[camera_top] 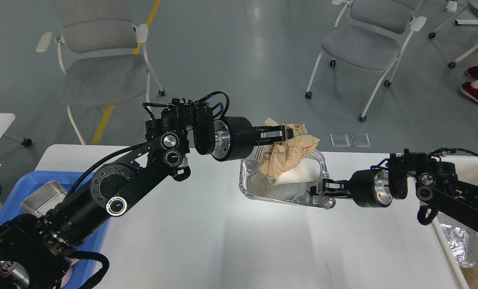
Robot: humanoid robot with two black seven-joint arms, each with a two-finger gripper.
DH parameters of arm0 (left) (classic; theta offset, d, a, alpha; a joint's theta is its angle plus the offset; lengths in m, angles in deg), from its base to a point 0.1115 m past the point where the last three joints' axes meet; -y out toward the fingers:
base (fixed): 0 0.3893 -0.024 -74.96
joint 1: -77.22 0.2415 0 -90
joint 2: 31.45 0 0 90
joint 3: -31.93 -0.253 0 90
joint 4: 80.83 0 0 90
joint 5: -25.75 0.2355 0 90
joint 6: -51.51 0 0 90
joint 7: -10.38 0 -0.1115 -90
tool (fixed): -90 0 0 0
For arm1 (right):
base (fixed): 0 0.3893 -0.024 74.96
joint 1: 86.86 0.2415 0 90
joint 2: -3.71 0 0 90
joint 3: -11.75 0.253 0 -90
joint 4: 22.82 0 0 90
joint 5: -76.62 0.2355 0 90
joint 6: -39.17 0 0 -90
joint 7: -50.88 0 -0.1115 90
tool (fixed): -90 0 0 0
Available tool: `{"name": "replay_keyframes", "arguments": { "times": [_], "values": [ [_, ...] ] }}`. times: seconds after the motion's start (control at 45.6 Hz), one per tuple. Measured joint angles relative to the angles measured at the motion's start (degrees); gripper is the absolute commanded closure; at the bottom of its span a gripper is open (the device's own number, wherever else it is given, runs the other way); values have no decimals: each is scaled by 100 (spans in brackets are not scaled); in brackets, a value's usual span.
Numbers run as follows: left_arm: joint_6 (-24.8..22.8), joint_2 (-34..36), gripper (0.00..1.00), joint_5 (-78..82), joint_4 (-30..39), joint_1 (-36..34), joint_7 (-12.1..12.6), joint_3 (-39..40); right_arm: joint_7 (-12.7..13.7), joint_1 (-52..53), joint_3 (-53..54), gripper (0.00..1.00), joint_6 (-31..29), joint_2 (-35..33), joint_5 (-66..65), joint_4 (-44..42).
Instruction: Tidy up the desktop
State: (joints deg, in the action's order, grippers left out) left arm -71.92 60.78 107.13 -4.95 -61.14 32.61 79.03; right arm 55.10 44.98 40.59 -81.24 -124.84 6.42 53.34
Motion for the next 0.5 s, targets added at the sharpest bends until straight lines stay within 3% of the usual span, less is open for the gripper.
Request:
{"name": "replay_keyframes", "arguments": {
  "times": [0.505],
  "values": [
    [116, -38, 7, -33, 100, 294, -57, 111, 0, 8, 25, 100, 0, 33, -2, -14]
  ]
}}
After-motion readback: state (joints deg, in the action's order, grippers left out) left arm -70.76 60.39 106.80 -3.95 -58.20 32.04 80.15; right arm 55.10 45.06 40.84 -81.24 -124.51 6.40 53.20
